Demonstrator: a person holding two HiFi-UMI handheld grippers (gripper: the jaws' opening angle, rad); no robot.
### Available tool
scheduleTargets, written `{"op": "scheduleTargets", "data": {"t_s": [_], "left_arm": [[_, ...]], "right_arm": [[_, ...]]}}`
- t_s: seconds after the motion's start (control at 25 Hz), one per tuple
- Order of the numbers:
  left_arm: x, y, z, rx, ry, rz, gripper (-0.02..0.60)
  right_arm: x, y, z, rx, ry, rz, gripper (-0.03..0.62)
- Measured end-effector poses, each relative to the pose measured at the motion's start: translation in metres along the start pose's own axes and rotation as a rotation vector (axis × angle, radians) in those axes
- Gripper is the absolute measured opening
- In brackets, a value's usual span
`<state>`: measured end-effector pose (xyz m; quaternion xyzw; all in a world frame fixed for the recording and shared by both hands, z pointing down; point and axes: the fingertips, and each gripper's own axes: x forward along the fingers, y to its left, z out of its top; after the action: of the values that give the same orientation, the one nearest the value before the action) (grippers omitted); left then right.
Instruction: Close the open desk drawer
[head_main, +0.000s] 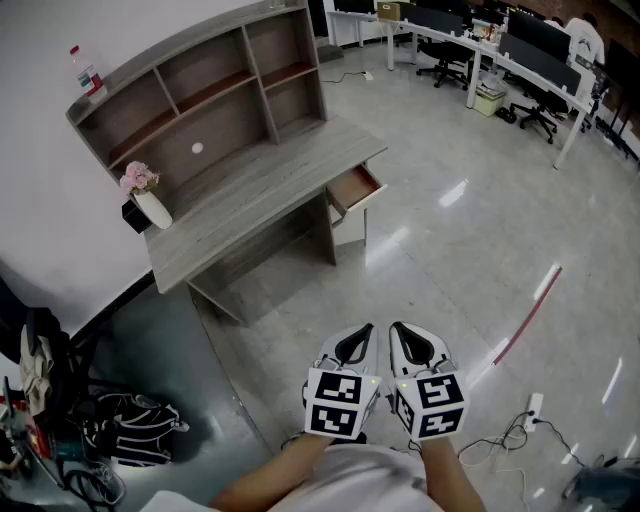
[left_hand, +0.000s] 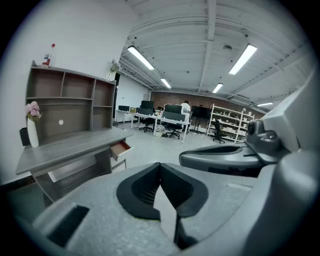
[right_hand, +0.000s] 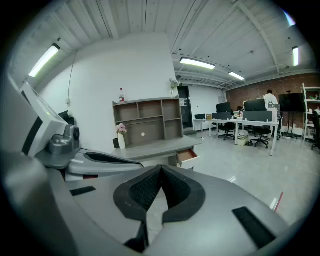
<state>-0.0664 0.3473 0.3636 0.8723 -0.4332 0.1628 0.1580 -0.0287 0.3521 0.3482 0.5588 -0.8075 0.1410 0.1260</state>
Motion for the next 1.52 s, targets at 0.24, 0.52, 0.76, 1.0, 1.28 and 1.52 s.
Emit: {"op": "scheduleTargets", "data": {"t_s": [0.24, 0.52, 0.76, 1.0, 1.28, 1.52], "left_arm": [[0.004, 0.007, 0.001, -0.005, 0.004, -0.002, 0.002], [0.006, 0.032, 0.007, -0.014, -0.009, -0.012, 0.002], [0.005, 0.064, 0.016, -0.036, -0.022, -0.017, 0.002], [0.011, 0.073, 0.024, -0.03, -0.033, -0.029, 0.002], [0.029, 0.086, 0.03, -0.026, -0.031, -0.004, 0.002], [0.062, 0.092, 0.04, -0.025, -0.011, 0.018, 0.002]], "right_arm": [[0.007, -0.001, 0.002, 0.0, 0.004, -0.005, 0.0], [0.033, 0.01, 0.011, -0.005, 0.012, -0.011, 0.0], [0.054, 0.028, 0.024, -0.039, 0.017, -0.018, 0.0], [0.067, 0.027, 0.039, -0.05, 0.003, -0.027, 0.0], [0.089, 0.018, 0.042, -0.045, -0.005, -0.003, 0.0], [0.114, -0.009, 0.047, -0.031, 0.0, 0.022, 0.0]]}}
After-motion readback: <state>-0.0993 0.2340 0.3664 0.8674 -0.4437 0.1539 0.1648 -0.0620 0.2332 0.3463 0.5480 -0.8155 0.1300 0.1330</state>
